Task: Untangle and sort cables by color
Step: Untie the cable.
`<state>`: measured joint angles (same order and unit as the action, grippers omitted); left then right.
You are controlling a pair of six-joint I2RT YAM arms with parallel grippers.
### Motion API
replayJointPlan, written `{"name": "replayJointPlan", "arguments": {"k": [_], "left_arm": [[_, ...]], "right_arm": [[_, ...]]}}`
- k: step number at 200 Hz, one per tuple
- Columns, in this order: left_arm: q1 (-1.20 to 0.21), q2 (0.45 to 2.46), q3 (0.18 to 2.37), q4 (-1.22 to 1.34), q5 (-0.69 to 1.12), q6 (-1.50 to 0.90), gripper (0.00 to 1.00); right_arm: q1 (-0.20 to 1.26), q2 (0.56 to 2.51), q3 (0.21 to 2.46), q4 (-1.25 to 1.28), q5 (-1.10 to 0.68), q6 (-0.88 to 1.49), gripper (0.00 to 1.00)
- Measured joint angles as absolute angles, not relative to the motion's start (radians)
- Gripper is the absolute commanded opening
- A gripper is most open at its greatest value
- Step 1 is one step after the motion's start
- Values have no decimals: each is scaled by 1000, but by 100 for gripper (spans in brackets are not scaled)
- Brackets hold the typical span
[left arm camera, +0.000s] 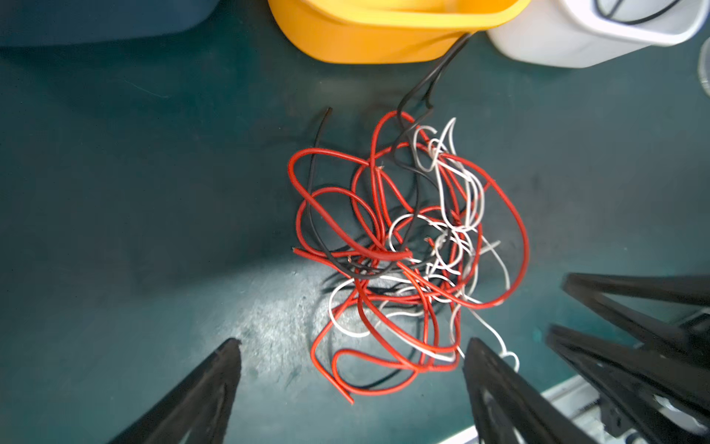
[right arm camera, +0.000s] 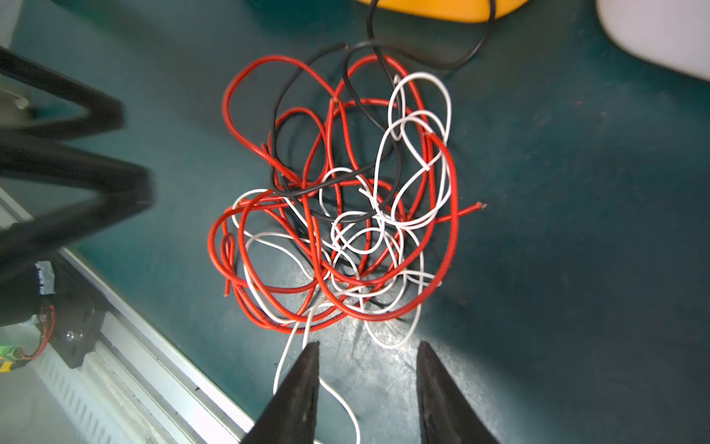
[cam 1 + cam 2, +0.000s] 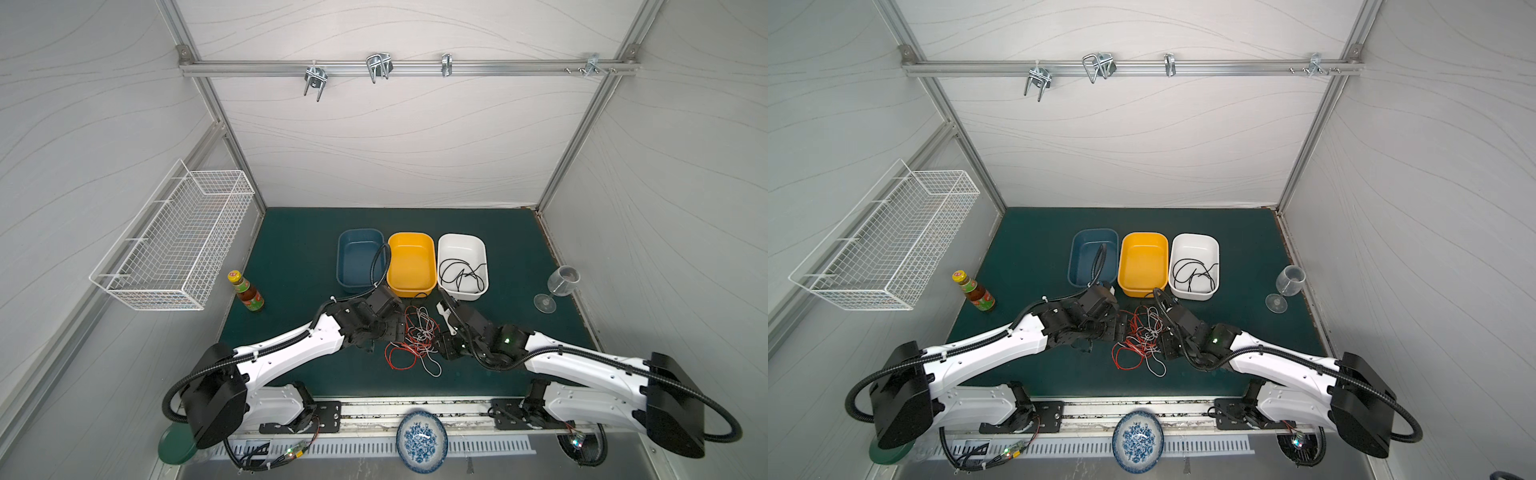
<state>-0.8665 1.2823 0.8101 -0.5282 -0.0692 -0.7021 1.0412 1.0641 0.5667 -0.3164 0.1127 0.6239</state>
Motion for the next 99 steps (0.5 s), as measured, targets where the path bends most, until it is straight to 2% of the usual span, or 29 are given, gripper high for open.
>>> {"name": "replayJointPlan", "arguments": {"k": [67, 99], "left_arm": [[-867, 1442, 870, -488, -81, -721, 83], [-865, 1471, 885, -461, -94, -736, 69]], "right_arm": [[1047, 914, 493, -322, 127, 609, 45], [1052, 862, 468, -324, 127, 601, 45]]}}
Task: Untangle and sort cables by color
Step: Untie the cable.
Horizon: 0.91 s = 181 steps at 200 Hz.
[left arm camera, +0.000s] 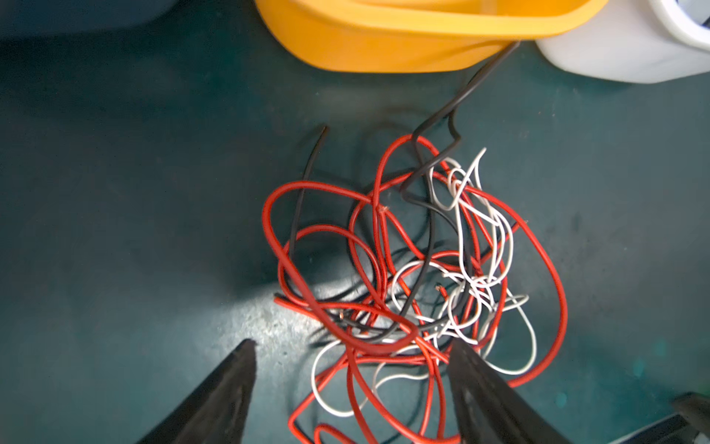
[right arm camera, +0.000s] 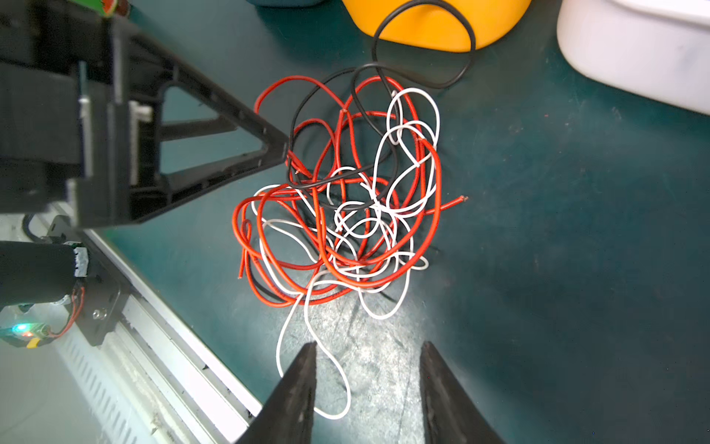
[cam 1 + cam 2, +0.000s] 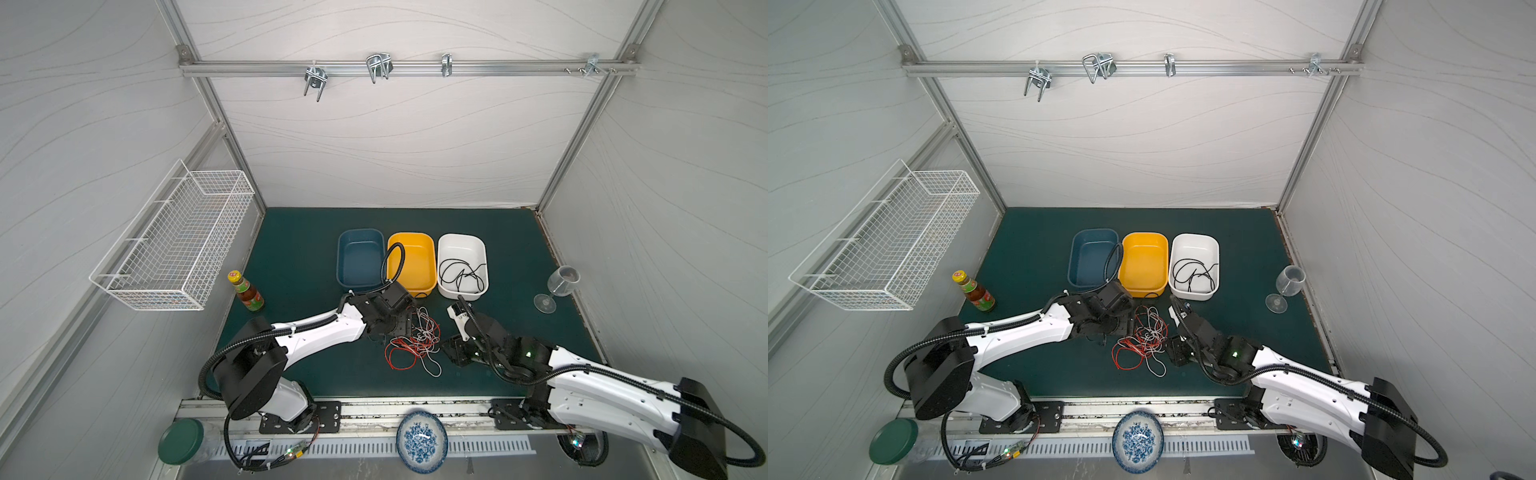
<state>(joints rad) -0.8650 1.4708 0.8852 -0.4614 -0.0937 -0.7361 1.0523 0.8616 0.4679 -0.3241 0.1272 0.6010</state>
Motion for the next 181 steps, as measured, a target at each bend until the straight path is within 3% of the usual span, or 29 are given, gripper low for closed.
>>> {"name": "replayJointPlan", "arguments": {"k": [78, 131, 181], "left_arm": [[-825, 1545, 903, -420, -66, -744, 38], [-787, 1562, 903, -396, -17, -759, 0], [-781, 1492, 905, -434, -1, -756, 0]], "right_arm": [[1061, 855, 457, -323, 130, 595, 46], [1081, 919, 455, -294, 130, 604, 46], [1086, 1009, 451, -223, 117, 623, 47]]}}
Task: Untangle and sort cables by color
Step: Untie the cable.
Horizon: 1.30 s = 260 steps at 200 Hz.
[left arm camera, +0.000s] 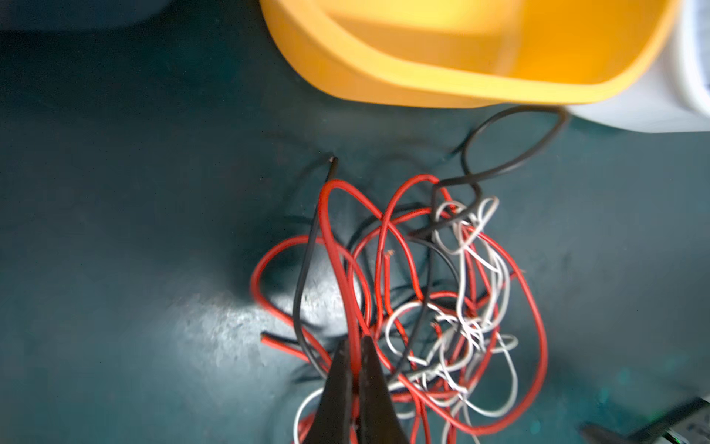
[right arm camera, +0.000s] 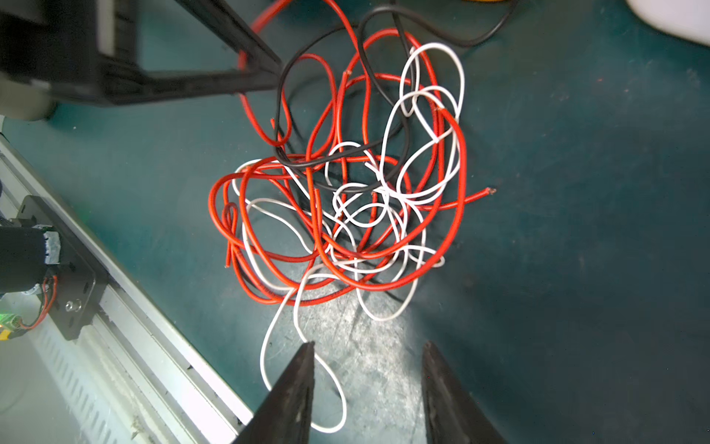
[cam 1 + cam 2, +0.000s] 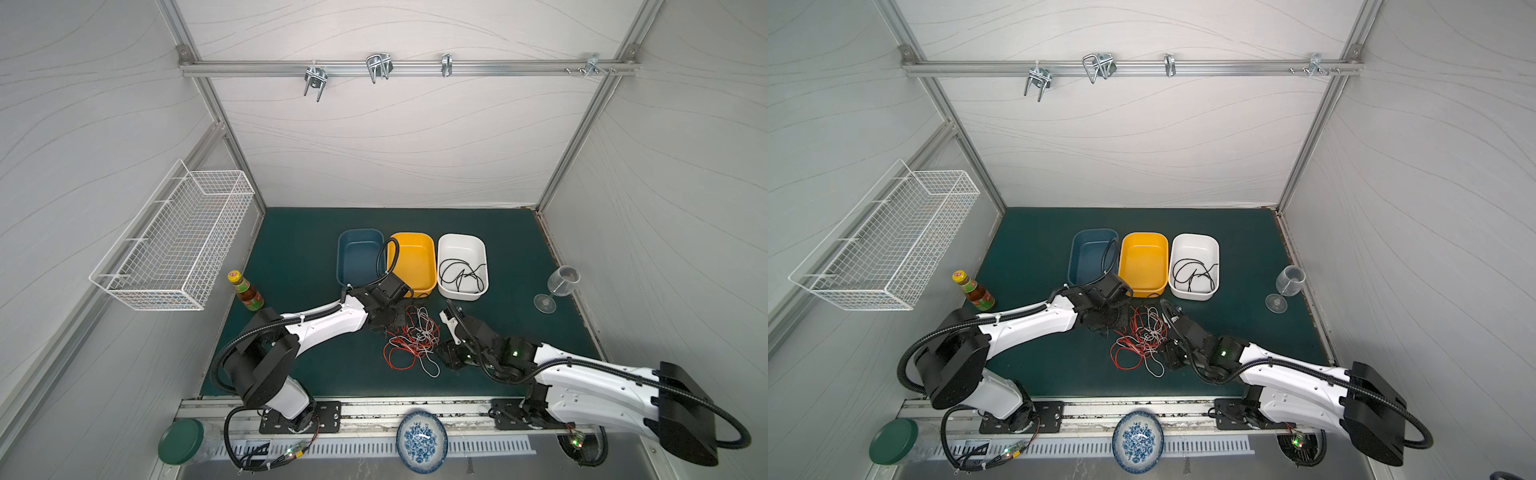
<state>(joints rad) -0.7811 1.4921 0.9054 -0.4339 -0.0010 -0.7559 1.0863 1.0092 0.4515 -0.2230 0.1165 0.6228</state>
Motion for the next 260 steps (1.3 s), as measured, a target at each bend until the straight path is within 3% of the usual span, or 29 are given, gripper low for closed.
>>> {"name": "replayJointPlan", "arguments": {"k": [79, 137, 199, 260], "left_arm": [[-781, 1207, 981, -561, 22, -747, 0], [-781, 1153, 1087, -657, 65, -729, 0], [-781, 1153, 1120, -654, 138, -731, 0], [-781, 1172, 1241, -637, 204, -761, 0]], "right_arm": [[1087, 1177, 453, -118, 132, 678, 47], [1087, 1243, 459, -44, 125, 701, 48], [1103, 1071, 459, 82, 119, 649, 51], [1116, 1167, 459, 226, 147, 583, 51]]}}
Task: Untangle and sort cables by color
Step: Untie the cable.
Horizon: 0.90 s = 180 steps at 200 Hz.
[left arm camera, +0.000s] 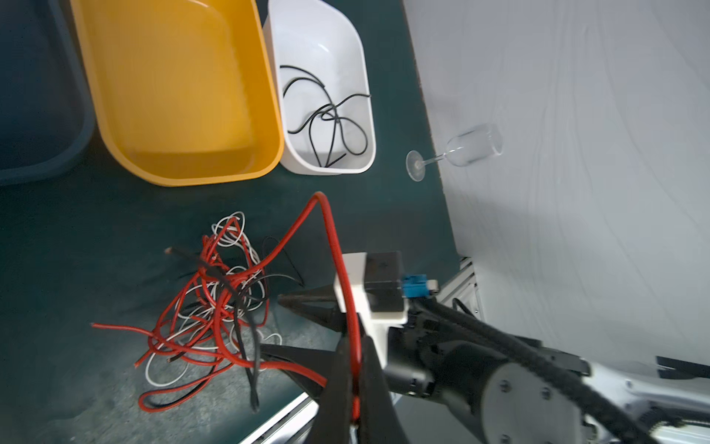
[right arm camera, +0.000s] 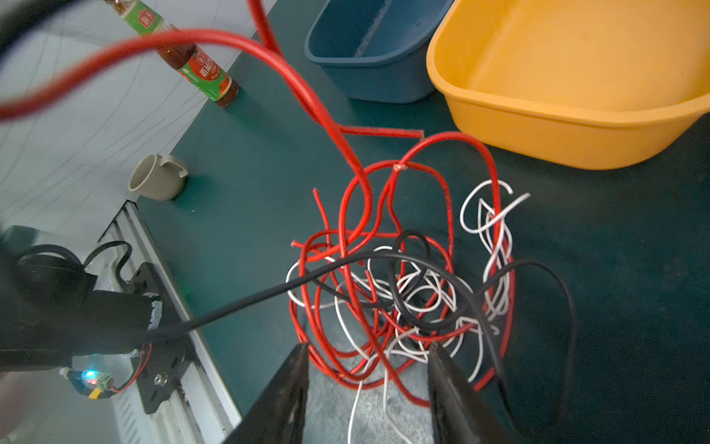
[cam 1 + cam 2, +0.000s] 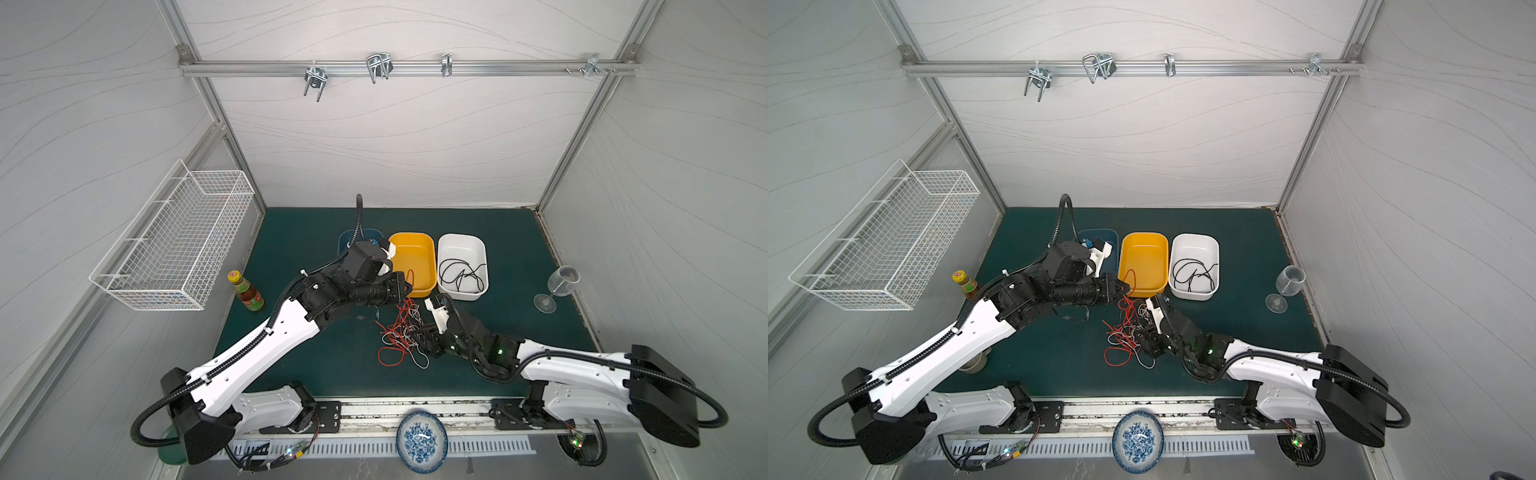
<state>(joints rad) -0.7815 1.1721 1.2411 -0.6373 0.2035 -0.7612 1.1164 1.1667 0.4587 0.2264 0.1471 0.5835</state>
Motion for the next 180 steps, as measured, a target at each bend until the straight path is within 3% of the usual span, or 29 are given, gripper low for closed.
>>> {"name": "replayJointPlan", "arguments": {"k": [70, 102, 125, 180], "left_arm": [[-789, 1145, 1276, -574, 233, -839, 0], [-792, 1145, 1301, -564, 241, -863, 0], [-793, 1143, 1341, -563, 241, -870, 0], [-793, 1120, 1428, -582, 231, -865, 0]], "right_arm": [[1127, 1381, 451, 417, 237, 556, 48], [1127, 1468, 437, 477, 271, 560, 40], [1127, 1493, 425, 506, 290, 570, 33], [1127, 1518, 384, 560, 326, 599, 31]]}}
